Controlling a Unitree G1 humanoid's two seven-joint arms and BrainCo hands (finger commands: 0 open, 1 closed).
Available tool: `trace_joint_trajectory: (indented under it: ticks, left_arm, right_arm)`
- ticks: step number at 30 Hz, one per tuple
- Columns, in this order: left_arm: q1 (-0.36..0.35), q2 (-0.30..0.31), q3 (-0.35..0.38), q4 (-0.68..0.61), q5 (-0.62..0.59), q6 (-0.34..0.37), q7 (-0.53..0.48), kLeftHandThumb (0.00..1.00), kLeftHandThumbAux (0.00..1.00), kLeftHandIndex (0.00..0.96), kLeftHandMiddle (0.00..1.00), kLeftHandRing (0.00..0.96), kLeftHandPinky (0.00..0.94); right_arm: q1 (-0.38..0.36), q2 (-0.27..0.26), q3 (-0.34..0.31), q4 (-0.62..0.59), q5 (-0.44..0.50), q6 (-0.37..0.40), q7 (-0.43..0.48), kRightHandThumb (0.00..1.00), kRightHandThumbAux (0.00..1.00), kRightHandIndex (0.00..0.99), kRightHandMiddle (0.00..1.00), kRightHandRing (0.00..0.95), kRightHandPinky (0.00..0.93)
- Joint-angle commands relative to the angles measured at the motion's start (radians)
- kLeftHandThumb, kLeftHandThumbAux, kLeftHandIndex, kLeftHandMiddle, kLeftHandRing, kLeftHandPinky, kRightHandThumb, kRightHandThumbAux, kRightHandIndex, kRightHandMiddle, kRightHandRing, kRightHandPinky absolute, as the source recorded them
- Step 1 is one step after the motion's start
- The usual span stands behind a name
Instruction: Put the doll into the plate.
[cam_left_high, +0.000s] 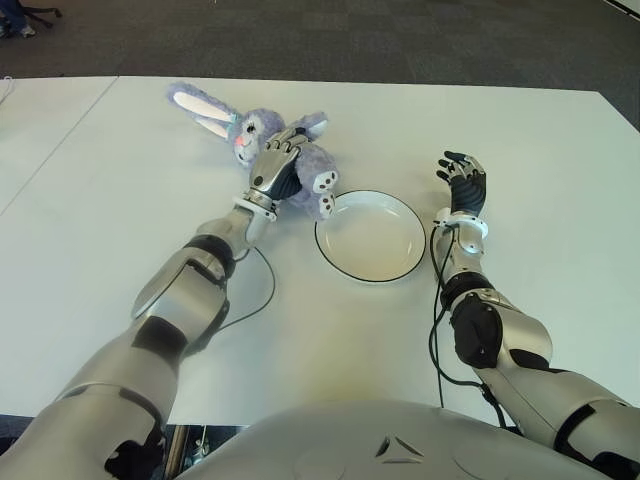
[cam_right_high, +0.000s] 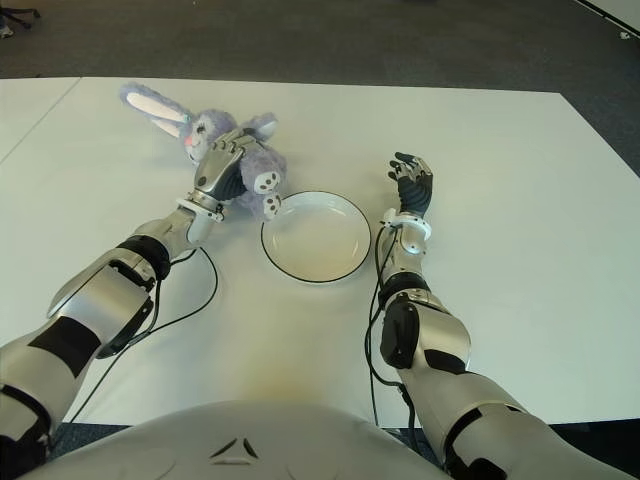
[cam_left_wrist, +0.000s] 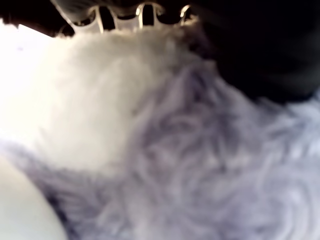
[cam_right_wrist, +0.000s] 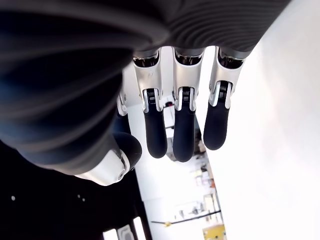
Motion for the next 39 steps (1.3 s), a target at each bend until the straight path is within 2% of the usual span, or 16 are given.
trace_joint_trajectory:
  ticks: [1,4,7,9,12,16,21,25,31,39]
  left_arm:
    - [0.018,0.022,0.03,0.026,-0.022,0.033,-0.003,0.588,0.717,0.772,0.878,0.867,0.862]
    - [0.003,0.039,0.043,0.025,-0.028,0.032,-0.015,0.595,0.719,0.766,0.875,0.861,0.864]
    - [-0.048,0.077,0.068,0.02,-0.039,0.017,-0.038,0.621,0.715,0.753,0.87,0.859,0.876]
    - [-0.111,0.113,0.08,0.006,-0.038,0.002,-0.018,0.638,0.709,0.744,0.867,0.858,0.876]
    - [-0.152,0.144,0.076,-0.022,-0.015,-0.025,0.058,0.653,0.701,0.735,0.862,0.855,0.869]
    - [-0.172,0.136,0.015,-0.108,0.083,-0.054,0.242,0.661,0.684,0.714,0.843,0.838,0.838]
    - [-0.186,0.143,-0.055,-0.185,0.179,-0.068,0.365,0.673,0.683,0.726,0.851,0.843,0.856]
    - [-0.212,0.152,-0.095,-0.214,0.234,-0.074,0.414,0.684,0.685,0.74,0.858,0.851,0.863]
    - [-0.26,0.16,-0.146,-0.306,0.305,-0.11,0.406,0.714,0.693,0.742,0.849,0.846,0.849]
    - [-0.249,0.157,-0.159,-0.453,0.334,-0.155,0.374,0.768,0.695,0.726,0.834,0.835,0.84]
  right_arm:
    - [0.205,0.056,-0.024,0.136,0.036,0.158,-0.026,0.71,0.739,0.402,0.315,0.321,0.325]
    - [0.207,0.053,-0.022,0.136,0.035,0.158,-0.026,0.71,0.739,0.402,0.315,0.322,0.325]
    - [0.209,0.05,-0.022,0.136,0.034,0.158,-0.024,0.71,0.738,0.402,0.316,0.323,0.327]
    - [0.21,0.048,-0.021,0.136,0.034,0.159,-0.021,0.71,0.738,0.403,0.316,0.325,0.324]
    - [0.212,0.045,-0.018,0.136,0.03,0.16,-0.018,0.711,0.738,0.404,0.314,0.322,0.318]
    - [0.214,0.041,-0.013,0.136,0.025,0.158,-0.023,0.71,0.738,0.404,0.311,0.314,0.315]
    - [0.213,0.04,-0.014,0.136,0.027,0.156,-0.023,0.709,0.739,0.403,0.311,0.312,0.312]
    - [0.212,0.039,-0.017,0.136,0.03,0.158,-0.016,0.71,0.739,0.402,0.308,0.309,0.307]
    - [0.211,0.036,-0.018,0.136,0.031,0.158,-0.014,0.712,0.739,0.402,0.31,0.313,0.294]
    - [0.209,0.034,-0.015,0.137,0.028,0.165,-0.013,0.711,0.739,0.402,0.309,0.309,0.3]
